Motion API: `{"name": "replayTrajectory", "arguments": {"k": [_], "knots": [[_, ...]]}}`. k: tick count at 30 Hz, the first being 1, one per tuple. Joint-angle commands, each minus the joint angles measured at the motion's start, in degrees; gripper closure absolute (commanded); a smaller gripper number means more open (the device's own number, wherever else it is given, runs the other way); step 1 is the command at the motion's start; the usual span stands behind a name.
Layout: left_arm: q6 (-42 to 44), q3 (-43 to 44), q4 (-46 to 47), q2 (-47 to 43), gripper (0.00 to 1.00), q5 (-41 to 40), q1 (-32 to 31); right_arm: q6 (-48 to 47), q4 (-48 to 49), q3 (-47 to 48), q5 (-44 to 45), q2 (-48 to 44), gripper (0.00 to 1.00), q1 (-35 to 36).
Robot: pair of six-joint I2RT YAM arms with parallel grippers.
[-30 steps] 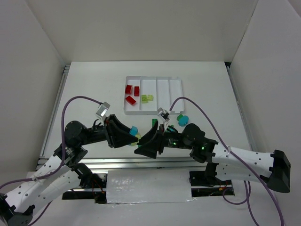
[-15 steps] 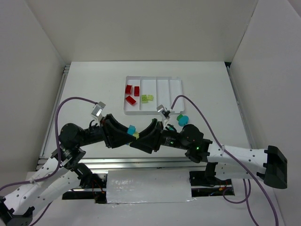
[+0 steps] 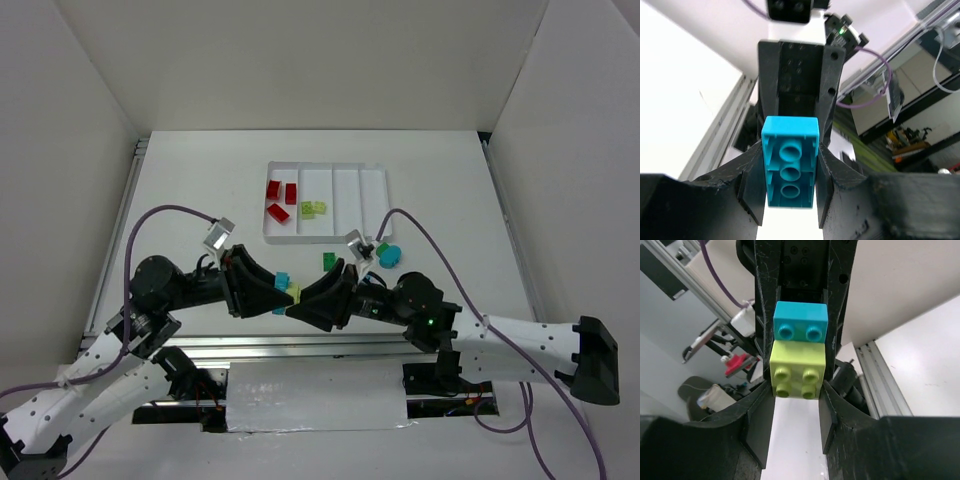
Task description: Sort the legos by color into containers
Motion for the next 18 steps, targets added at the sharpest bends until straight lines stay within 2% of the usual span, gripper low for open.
{"name": "replayTrajectory", "arguments": {"k": [1,7,12,14,15,16,17,18], "knots": [[3.07,3.55,-3.49,-1.11,1.0,-0.66,0.75,-5.71,-1.61,-3.91,3.29,-9.43,1.0,-0.64],[1.14,2.32,1.42,0.64,1.0,2.15,0.83,-6.6,-4.87,-6.73,3.64,-15.25,1.0,-0.99],[-0.09,1.18,4.6,1.88,1.0,2.69,0.75,-7.12,-7.93,-5.6,5.56,-15.0,1.0,-1.08],[2.44,2.67,-0.64,1.7,1.0,1.55,0.83,-7.12,-13.81,-4.81,13.28,-15.96,1.0,-1.25],[3.59,3.46,-3.29,1.44,1.0,-0.9,0.83,-6.69,-16.88,-4.02,16.44,-16.31,1.0,-2.21],[4.73,5.29,-6.19,1.0,1.0,-2.83,0.83,-5.29,-24.39,-2.88,22.04,-15.88,1.0,-3.26],[7.27,6.27,-13.09,0.3,1.0,-7.73,0.83,-4.67,-28.12,-0.08,24.19,-14.31,1.0,-5.36],[8.25,7.23,-16.21,0.03,1.0,-10.39,0.83,-3.97,-31.9,1.16,26.21,-13.34,1.0,-6.6]]}}
